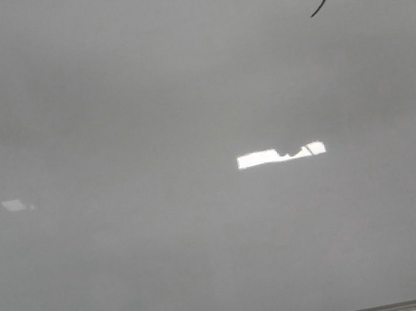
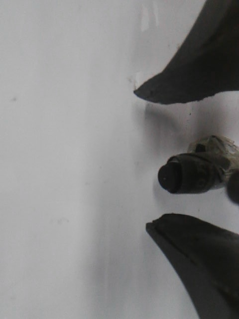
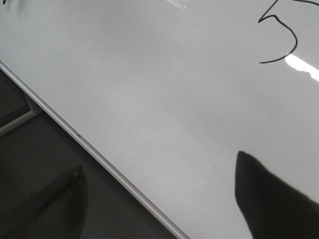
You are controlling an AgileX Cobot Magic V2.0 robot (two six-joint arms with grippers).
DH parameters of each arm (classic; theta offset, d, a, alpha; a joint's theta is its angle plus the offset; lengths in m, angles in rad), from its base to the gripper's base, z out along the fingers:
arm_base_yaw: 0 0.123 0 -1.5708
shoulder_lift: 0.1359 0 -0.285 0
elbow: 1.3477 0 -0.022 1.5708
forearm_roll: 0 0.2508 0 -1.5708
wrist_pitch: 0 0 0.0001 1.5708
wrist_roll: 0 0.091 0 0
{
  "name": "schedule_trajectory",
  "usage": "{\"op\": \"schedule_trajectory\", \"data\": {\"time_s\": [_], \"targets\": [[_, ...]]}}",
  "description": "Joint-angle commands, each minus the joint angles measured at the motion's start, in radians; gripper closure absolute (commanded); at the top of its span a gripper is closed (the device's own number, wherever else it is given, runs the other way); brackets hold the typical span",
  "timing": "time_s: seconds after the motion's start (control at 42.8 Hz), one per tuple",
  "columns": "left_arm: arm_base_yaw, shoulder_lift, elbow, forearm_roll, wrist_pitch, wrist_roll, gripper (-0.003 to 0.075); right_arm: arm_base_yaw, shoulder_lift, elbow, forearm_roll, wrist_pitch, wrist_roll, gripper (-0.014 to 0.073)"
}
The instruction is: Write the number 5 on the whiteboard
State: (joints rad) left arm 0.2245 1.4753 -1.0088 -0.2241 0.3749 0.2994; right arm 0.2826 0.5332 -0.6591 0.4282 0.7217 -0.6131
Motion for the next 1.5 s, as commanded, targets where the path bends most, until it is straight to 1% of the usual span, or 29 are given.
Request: {"op": "schedule_trajectory", "data": {"time_s": [0.0, 0.14, 0.234, 0.374, 0.444, 0.467, 0.537, 0.607, 0.631, 0.701, 0.771, 0.935, 0.981, 1.145, 1.262, 1.472], "targets": [[0.004, -0.048, -0.036, -0.005, -0.054, 0.000, 0.0254, -0.007, 0.002, -0.024, 0.019, -0.073, 0.002, -0.0020], [0.004, -0.123, -0.032, 0.000, -0.032, 0.000, 0.0255, -0.007, 0.002, -0.024, 0.019, -0.081, 0.002, -0.0020], [0.004, -0.217, 0.001, 0.000, -0.044, 0.000, 0.0255, -0.007, 0.002, -0.024, 0.019, -0.113, 0.021, -0.0020], [0.004, -0.376, 0.097, -0.007, -0.084, 0.000, 0.0259, -0.007, 0.002, -0.020, 0.017, -0.241, 0.126, -0.0016], [0.004, -0.466, 0.163, -0.007, -0.096, 0.000, 0.0260, -0.007, 0.002, -0.014, 0.016, -0.327, 0.187, 0.0025], [0.004, -0.483, 0.182, -0.007, -0.102, 0.000, 0.0260, -0.010, 0.002, -0.014, 0.016, -0.348, 0.202, 0.0048], [0.004, -0.566, 0.250, -0.007, -0.125, 0.000, 0.0265, -0.024, 0.002, -0.012, 0.016, -0.399, 0.250, 0.0158], [0.004, -0.657, 0.317, -0.007, -0.148, 0.000, 0.0296, -0.049, 0.002, -0.012, 0.016, -0.414, 0.261, 0.0311], [0.004, -0.683, 0.335, -0.007, -0.151, 0.000, 0.0311, -0.061, 0.002, -0.012, 0.016, -0.413, 0.261, 0.0378], [0.000, -0.767, 0.387, -0.007, -0.168, 0.000, 0.0380, -0.089, 0.002, -0.006, 0.015, -0.413, 0.261, 0.0536], [-0.022, -0.843, 0.421, -0.007, -0.173, 0.002, 0.0464, -0.116, 0.002, 0.008, 0.015, -0.417, 0.261, 0.0658], [-0.094, -0.979, 0.458, -0.007, -0.141, 0.021, 0.0691, -0.152, -0.034, 0.077, 0.015, -0.454, 0.261, 0.0657], [-0.112, -1.014, 0.466, -0.007, -0.121, 0.021, 0.0740, -0.152, -0.060, 0.107, 0.015, -0.461, 0.261, 0.0657], [-0.175, -1.142, 0.512, -0.007, -0.105, 0.021, 0.0741, -0.152, -0.213, 0.203, 0.015, -0.494, 0.261, 0.0657], [-0.197, -1.233, 0.553, -0.007, -0.104, 0.021, 0.0741, -0.152, -0.322, 0.251, 0.015, -0.525, 0.261, 0.0657], [-0.198, -1.332, 0.588, -0.016, -0.103, 0.021, 0.0741, -0.152, -0.389, 0.262, 0.015, -0.527, 0.261, 0.0661]]}}
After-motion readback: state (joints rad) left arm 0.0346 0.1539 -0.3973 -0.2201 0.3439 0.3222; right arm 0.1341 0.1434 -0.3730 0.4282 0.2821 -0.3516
